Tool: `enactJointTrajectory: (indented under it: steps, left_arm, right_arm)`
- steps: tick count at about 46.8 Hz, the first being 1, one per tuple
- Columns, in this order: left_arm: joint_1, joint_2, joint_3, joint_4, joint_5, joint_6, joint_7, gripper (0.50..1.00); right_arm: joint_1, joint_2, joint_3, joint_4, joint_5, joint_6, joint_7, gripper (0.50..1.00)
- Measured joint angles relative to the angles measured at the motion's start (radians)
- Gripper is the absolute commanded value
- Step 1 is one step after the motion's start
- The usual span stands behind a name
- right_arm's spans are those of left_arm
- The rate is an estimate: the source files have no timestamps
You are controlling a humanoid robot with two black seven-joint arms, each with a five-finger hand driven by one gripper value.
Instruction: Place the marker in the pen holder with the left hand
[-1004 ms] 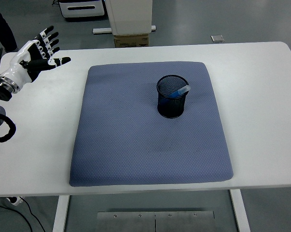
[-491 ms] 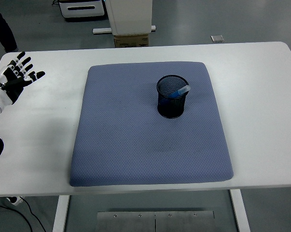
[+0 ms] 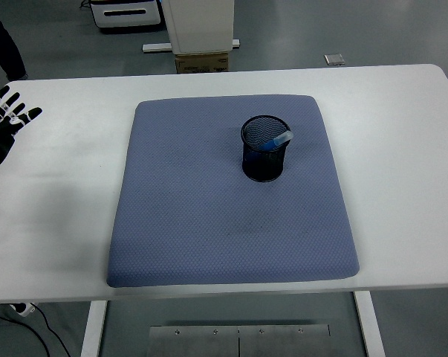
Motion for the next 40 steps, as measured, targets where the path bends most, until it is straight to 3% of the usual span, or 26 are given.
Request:
enactJointTrajectory:
  steps: [40]
  left_arm:
    - [0.023,-0.003,-0.022,0.029,0.0,0.01,0.0,1.0]
  right_arm:
    - [-0.001,0.0,-0.011,0.004,-0.005,0.001,-0.003,1.0]
